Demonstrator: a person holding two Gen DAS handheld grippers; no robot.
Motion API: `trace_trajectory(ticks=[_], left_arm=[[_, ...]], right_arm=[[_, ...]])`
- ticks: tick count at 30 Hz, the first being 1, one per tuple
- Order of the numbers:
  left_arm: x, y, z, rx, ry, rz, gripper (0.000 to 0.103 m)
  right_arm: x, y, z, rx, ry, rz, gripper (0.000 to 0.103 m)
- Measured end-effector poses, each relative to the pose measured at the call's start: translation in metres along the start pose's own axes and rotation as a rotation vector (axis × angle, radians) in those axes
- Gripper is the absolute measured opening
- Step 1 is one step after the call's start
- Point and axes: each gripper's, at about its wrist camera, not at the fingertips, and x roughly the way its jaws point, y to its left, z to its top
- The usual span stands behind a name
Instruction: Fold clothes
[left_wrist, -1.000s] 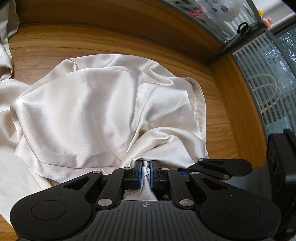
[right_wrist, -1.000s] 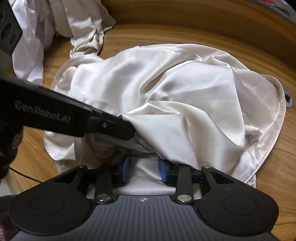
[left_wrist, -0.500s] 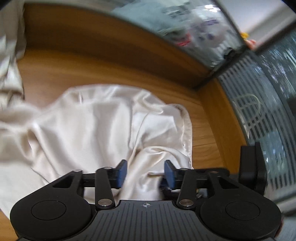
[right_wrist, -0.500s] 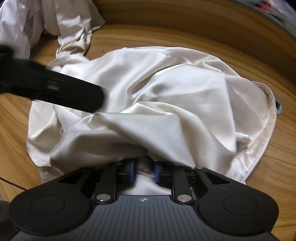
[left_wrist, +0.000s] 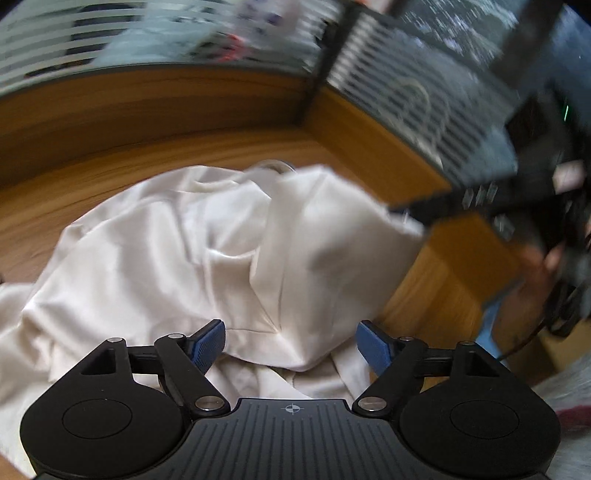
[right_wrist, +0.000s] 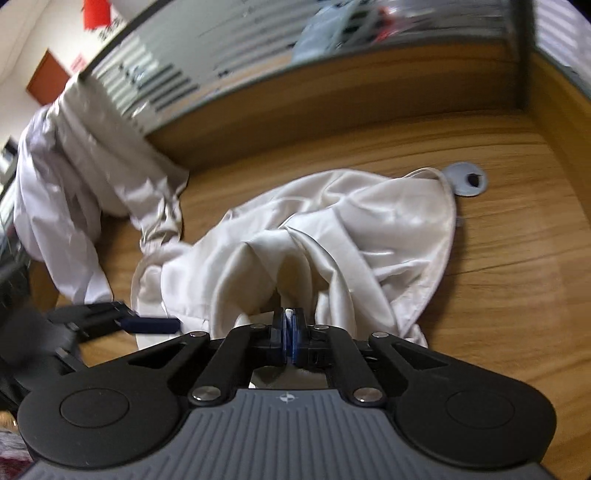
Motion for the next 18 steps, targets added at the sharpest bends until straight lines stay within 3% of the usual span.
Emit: trace_trajectory(ticks=[5,8,10,12,13,14,18], left_arm=[[0.031,-0.029,0.002,0.129,0.033,-0.027,0.080],[0.051,-0.046,0.003,0.195,0.039,0.005,0.079],[0.063,-0.053,0.003,0.233,0.054,0.043,0.063],[0.070,-0.056,0.002,0.259,0.077,0.065,0.016],[0.070,-0.057,0.001,0.272,0.080,0.072,0.008],[0.070,-0.056,0.001,0.286,0.079,0.078,0.003],[0.066,-0.053,0.001,0.328,0.082,0.134,0.003]], right_arm=[[-0.026,-0.010,-0.012,0.114,-0.066,0.022,0.003],[-0.039,-0.014,-0.024,0.183,-0.104,0.037,0.003],[-0.047,-0.017,-0.032,0.217,-0.130,0.037,0.003],[-0.055,-0.019,-0.040,0.248,-0.155,0.029,0.003],[-0.060,-0.021,-0.044,0.262,-0.167,0.020,0.003],[-0.064,-0.024,-0.048,0.276,-0.182,0.008,0.003],[-0.086,-0.038,-0.065,0.351,-0.255,-0.055,0.002]])
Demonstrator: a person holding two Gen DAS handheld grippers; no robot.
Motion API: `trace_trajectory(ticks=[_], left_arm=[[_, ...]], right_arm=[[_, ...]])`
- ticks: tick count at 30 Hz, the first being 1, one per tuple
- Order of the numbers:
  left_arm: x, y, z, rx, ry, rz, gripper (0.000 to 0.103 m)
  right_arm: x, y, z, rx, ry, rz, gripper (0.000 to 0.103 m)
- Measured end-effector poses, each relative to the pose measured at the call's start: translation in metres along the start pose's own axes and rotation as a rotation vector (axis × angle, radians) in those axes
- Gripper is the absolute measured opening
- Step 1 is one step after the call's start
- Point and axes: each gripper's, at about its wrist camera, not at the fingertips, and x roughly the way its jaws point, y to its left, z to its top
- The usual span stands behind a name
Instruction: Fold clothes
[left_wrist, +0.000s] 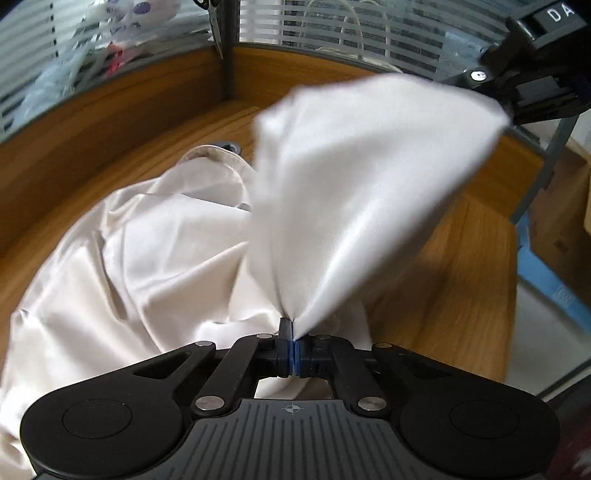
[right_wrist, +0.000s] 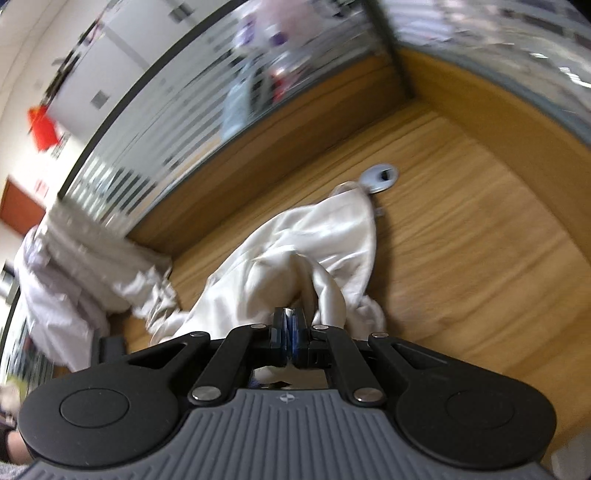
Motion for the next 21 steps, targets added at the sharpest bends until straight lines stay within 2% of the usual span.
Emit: trace_trajectory(ticks=[5,9,15,18,19,21], left_arm=[[-0.008,0.020,-0.003,-0.074,0.025,0.062,0.003],[-0.019,0.015,0.008,-0.049,0.001,0.094,0.003],[-0.017,-0.018,0.026,0.012,-0.002,0.067,0.003],[-0.015,-0.029,0.034,0.031,-0.008,0.057,0.002],[-0.015,-0.030,0.035,0.029,0.000,0.061,0.002],[-0.012,-0.027,0.034,0.023,0.025,0.085,0.002]], right_arm=[[-0.038,-0.029,-0.005,0.113,-0.121,-0.077,0.002],[-0.064,-0.046,-0.020,0.179,-0.185,-0.150,0.001],[-0.108,-0.064,-0.044,0.273,-0.321,-0.270,0.001],[-0.125,-0.069,-0.052,0.302,-0.394,-0.289,0.002],[-0.125,-0.069,-0.053,0.285,-0.373,-0.274,0.003],[-0.111,-0.074,-0.051,0.246,-0.228,-0.231,0.006]])
